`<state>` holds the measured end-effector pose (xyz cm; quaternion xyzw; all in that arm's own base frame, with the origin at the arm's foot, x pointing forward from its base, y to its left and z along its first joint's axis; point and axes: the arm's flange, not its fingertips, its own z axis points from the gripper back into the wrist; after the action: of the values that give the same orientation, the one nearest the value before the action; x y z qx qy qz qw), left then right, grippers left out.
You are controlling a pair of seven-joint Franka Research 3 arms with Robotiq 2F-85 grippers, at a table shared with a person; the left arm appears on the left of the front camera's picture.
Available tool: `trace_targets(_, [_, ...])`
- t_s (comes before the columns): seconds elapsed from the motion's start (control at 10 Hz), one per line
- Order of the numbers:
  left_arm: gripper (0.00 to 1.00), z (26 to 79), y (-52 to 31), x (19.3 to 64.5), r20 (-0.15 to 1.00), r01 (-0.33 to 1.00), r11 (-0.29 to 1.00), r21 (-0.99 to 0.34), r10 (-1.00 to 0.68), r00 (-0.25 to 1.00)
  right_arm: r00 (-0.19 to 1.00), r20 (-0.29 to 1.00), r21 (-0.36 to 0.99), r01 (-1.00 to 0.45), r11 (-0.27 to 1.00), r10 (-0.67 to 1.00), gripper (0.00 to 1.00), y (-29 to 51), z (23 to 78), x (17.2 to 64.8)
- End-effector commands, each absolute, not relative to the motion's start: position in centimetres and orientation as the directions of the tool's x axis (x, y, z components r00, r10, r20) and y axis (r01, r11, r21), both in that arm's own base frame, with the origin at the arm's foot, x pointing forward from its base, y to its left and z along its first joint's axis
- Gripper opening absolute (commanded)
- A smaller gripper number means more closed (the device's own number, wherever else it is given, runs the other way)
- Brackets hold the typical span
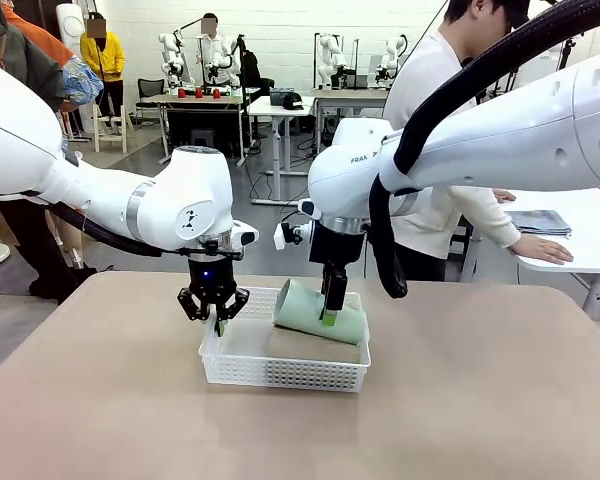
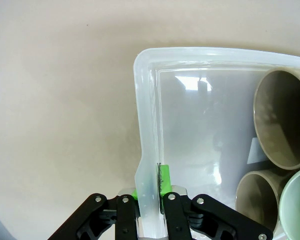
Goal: Clean and organize the cups into the basket.
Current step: Pick up the Reusable plastic cup from the right side of the table and stack it inside the Organizing basket in the center of the table.
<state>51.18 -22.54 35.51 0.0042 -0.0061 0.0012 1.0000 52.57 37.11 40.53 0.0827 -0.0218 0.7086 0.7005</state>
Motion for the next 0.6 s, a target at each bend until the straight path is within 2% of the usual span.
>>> trace_targets(0.0, [0.00,35.7,-22.5,51.2,0.017,-0.003,1.000,0.008,0.003,1.000,0.003,0.317,0.068,-0.997,-0.019,0.948,1.00,33.9,43.9,51.7])
trace_targets(0.3, [0.00,35.7,-22.5,51.2,0.017,-0.003,1.000,0.008,0.003,1.000,-0.029,0.664,0.044,-0.996,-0.078,0.747,1.00,23.6,48.8,49.2])
trace_targets(0.5, [0.00,35.7,-22.5,51.2,0.017,-0.003,1.000,0.008,0.003,1.000,-0.023,0.807,0.011,-0.998,-0.055,0.589,1.00,15.1,49.8,47.2])
